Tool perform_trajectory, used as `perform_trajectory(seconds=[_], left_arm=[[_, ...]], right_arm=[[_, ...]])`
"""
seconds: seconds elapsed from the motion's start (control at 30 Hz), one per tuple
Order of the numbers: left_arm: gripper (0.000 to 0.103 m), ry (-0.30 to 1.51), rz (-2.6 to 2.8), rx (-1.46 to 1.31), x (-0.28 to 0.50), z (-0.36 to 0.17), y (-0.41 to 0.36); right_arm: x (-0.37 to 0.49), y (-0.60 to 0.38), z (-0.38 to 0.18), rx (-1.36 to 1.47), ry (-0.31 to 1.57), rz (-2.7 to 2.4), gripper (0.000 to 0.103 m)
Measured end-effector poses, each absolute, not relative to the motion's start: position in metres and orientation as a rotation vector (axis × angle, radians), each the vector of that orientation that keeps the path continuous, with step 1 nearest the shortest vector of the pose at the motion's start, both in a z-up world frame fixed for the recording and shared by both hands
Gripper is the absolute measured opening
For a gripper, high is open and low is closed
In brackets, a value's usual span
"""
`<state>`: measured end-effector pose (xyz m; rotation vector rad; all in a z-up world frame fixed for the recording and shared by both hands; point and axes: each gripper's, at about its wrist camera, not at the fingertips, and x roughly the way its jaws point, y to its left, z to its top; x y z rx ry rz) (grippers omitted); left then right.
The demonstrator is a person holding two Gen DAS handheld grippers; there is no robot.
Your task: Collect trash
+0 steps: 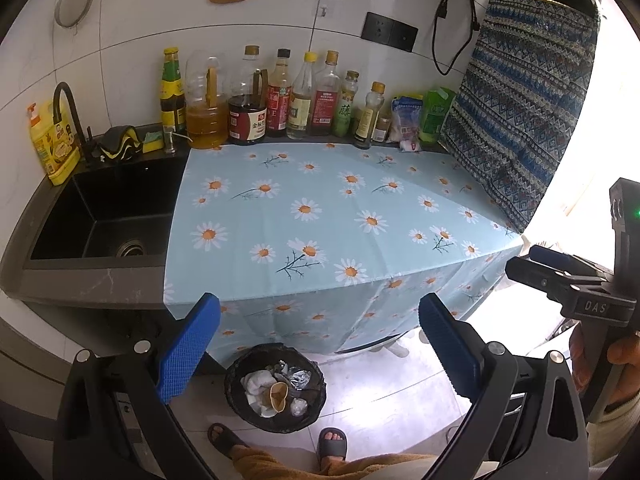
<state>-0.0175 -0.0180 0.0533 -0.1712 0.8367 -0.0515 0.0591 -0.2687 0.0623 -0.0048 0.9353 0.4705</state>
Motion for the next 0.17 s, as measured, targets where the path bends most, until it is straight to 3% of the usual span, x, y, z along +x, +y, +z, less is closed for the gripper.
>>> perform_trajectory(seconds=[0.17], left_arm=[[0.096,0.834,-0.062,-0.167,-0.0199,0.0524,-0.0175]], right_arm=[[0.0571,-0.2670,0.0634,-0.005,0.933,0.476,0.098]])
